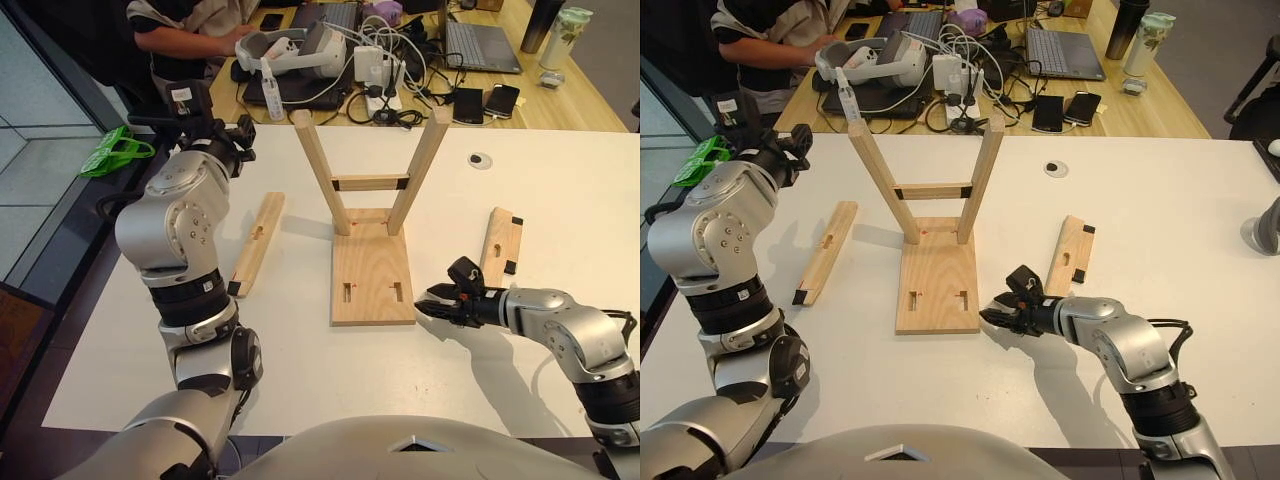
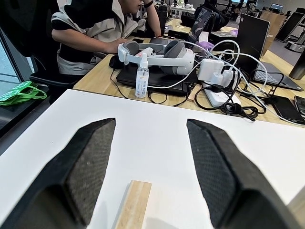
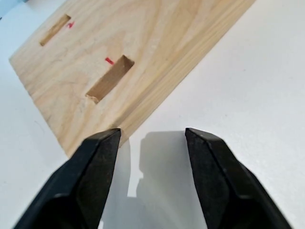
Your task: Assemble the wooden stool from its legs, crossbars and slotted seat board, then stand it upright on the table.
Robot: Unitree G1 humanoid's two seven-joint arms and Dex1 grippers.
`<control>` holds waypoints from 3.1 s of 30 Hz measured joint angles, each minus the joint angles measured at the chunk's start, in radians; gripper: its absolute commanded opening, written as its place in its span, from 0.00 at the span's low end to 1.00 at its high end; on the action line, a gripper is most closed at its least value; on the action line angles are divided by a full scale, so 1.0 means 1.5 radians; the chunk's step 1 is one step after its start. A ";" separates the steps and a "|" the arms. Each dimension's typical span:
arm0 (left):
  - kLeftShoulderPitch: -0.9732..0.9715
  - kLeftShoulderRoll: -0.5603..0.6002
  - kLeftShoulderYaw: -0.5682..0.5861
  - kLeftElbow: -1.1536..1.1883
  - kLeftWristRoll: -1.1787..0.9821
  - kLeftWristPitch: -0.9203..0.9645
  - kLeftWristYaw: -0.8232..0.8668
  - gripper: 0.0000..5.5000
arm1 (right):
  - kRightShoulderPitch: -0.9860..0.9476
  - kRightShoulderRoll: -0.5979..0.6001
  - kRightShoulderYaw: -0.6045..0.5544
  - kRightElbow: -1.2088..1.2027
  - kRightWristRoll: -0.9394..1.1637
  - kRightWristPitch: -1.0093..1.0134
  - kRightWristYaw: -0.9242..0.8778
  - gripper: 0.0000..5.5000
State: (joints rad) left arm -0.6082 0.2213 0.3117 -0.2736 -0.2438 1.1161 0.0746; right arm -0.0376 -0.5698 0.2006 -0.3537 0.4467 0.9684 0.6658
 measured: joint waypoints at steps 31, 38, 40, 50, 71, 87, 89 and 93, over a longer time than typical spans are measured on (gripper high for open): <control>-0.009 -0.107 -0.212 -0.025 0.027 0.011 -0.057 0.51 | -0.277 0.404 -0.189 0.037 -0.029 -0.002 -0.457 0.47; 0.004 -0.045 -0.154 -0.025 0.053 0.013 -0.051 0.51 | -0.233 0.367 -0.171 0.022 -0.034 0.002 -0.426 0.47; 0.004 -0.044 -0.150 -0.025 0.056 0.012 -0.050 0.51 | -0.211 0.341 -0.158 0.013 -0.034 0.014 -0.405 0.47; 0.006 -0.006 -0.115 -0.028 0.070 0.006 -0.051 0.51 | -0.095 -0.002 -0.055 0.105 -0.060 0.002 -0.112 0.47; 0.134 0.101 -0.061 -0.025 0.065 -0.007 -0.128 0.51 | -0.140 0.060 -0.277 0.165 0.058 -0.058 -0.145 0.47; 0.176 -0.003 -0.122 -0.023 0.178 -0.157 0.020 0.26 | -0.204 0.368 -0.190 0.085 -0.190 -0.116 -0.629 0.19; 0.182 0.002 -0.101 -0.012 0.184 -0.157 0.028 0.26 | -0.194 0.372 -0.189 0.090 -0.213 -0.121 -0.645 0.19; 0.169 -0.023 -0.103 -0.005 0.177 -0.157 0.027 0.26 | -0.190 0.402 -0.168 0.092 -0.219 -0.127 -0.633 0.19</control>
State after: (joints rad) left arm -0.3552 0.1861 0.1572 -0.2814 0.0224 0.8813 0.1151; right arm -0.3227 0.0327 -0.0515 -0.2161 0.1179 0.7783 -0.2832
